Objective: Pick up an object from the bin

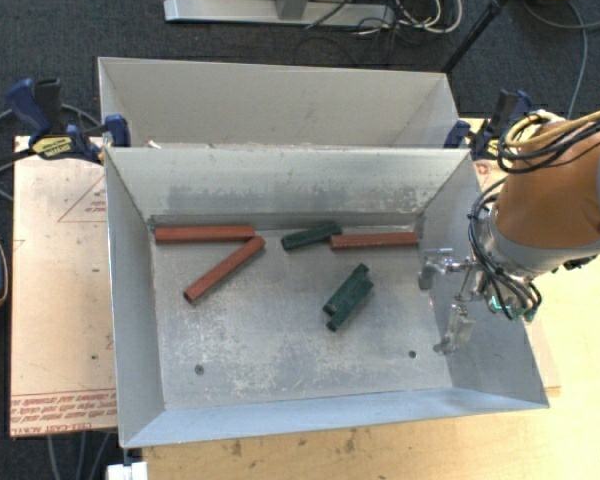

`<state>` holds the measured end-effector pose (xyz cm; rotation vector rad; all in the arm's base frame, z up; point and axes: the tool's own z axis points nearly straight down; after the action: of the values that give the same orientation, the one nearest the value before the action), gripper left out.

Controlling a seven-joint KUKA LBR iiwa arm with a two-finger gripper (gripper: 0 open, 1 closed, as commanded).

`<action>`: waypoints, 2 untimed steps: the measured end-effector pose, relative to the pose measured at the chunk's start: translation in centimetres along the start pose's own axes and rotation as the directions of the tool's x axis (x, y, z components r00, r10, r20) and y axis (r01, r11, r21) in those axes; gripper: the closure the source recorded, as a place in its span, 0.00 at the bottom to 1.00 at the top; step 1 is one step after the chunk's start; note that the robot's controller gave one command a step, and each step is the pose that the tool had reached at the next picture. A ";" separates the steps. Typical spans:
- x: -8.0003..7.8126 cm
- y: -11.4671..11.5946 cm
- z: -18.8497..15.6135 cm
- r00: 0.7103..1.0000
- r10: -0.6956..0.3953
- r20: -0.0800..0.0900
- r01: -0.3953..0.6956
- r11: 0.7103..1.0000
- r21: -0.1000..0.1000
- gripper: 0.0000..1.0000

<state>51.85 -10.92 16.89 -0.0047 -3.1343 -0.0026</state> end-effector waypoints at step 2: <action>-2.0 14.1 4.2 0.973 -0.229 0.015 0.229 0.973 0.000 0.00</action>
Offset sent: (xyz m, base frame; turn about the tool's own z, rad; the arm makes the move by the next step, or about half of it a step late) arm -0.0067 0.0596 -0.0744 -0.1705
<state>53.88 3.18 12.67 0.3590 -3.1293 -0.0071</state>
